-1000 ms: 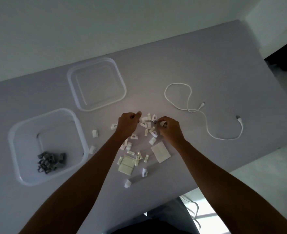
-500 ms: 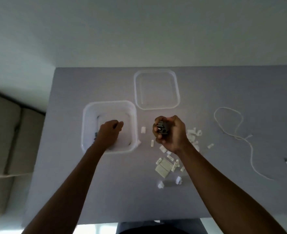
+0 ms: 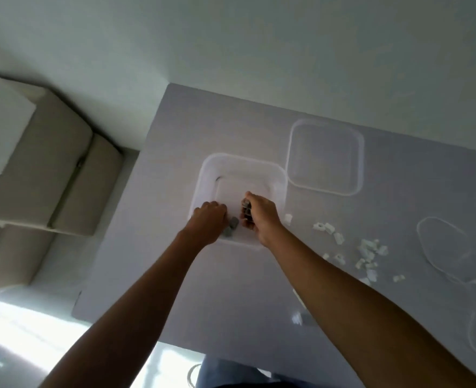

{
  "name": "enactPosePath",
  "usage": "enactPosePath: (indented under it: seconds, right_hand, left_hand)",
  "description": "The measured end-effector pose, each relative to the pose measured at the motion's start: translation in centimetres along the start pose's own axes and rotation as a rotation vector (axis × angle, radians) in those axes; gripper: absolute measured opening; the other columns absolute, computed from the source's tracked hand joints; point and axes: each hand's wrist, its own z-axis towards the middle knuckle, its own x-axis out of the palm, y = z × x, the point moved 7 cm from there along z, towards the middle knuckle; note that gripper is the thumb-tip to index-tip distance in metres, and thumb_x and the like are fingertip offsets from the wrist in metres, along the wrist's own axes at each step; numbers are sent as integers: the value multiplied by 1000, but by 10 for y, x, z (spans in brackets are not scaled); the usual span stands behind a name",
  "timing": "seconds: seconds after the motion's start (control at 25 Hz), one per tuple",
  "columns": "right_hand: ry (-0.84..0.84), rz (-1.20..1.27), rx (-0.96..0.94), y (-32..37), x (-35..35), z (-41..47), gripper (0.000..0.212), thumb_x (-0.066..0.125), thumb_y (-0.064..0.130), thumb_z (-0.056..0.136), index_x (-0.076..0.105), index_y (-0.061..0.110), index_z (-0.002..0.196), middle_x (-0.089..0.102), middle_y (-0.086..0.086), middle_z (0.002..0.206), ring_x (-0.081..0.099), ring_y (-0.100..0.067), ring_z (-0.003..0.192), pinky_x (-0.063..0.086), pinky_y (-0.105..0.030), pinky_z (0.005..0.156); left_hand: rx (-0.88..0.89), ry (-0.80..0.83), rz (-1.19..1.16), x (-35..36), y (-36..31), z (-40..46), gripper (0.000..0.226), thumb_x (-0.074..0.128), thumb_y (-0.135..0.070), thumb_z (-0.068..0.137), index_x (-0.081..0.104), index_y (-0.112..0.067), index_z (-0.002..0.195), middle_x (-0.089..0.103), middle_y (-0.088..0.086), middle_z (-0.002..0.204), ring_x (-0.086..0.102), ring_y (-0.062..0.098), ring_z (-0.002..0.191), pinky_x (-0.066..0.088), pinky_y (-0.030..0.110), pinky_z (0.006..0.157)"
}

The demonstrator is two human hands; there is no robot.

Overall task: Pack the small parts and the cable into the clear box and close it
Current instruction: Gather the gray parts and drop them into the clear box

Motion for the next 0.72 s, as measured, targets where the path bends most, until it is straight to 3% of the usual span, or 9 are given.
enactPosePath:
  seconds: [0.12,0.2,0.32,0.4,0.44,0.6,0.72]
  right_hand:
    - [-38,-152,-70,-1,9,10,26,52,30,96,63,12,82,64,-5,72,60,-21,62,48,-29,56]
    - [-18,-227,-128,0,17,14,23,52,27,94,63,11,81,63,-7,74,57,-22,64,49,-32,58]
    - [-5,-375,-227,1,27,14,20,50,23,91,65,10,88,66,-6,85,58,-21,75,50,-36,72]
    - [-3,-466,-310,1,33,11,22,49,21,94,66,7,94,68,-6,93,60,-20,85,49,-34,78]
    - [8,-513,-346,1,37,9,22,48,20,96,66,7,97,68,-6,96,61,-19,88,48,-31,79]
    - [131,-668,-421,-2,54,-1,24,45,9,99,64,14,112,66,-6,115,59,-15,99,45,-22,85]
    - [227,-741,-444,-1,59,-7,42,46,-3,93,58,18,127,62,-6,129,57,-20,116,42,-20,95]
  left_hand:
    - [20,-78,33,-8,-1,-6,12,54,-17,93,59,-8,100,62,12,103,59,33,98,48,42,80]
    - [39,-177,-73,-14,0,-14,10,52,-12,92,61,-8,93,63,11,96,59,29,90,50,38,73]
    - [30,-543,-357,-36,8,-36,17,55,4,84,64,-4,96,63,12,94,57,26,88,50,35,71]
    - [22,-773,-358,-46,14,-51,24,55,6,86,63,-1,107,61,14,102,54,26,97,48,31,80]
    - [-27,-805,-372,-45,19,-53,27,55,1,90,60,-2,116,59,15,110,53,26,103,47,30,86]
    - [-374,-515,-742,-8,44,-35,45,38,-30,103,35,-15,146,44,14,140,50,25,121,40,28,91]
    - [-396,-472,-835,2,49,-29,44,29,-33,105,36,-20,147,52,13,138,53,27,121,45,35,97]
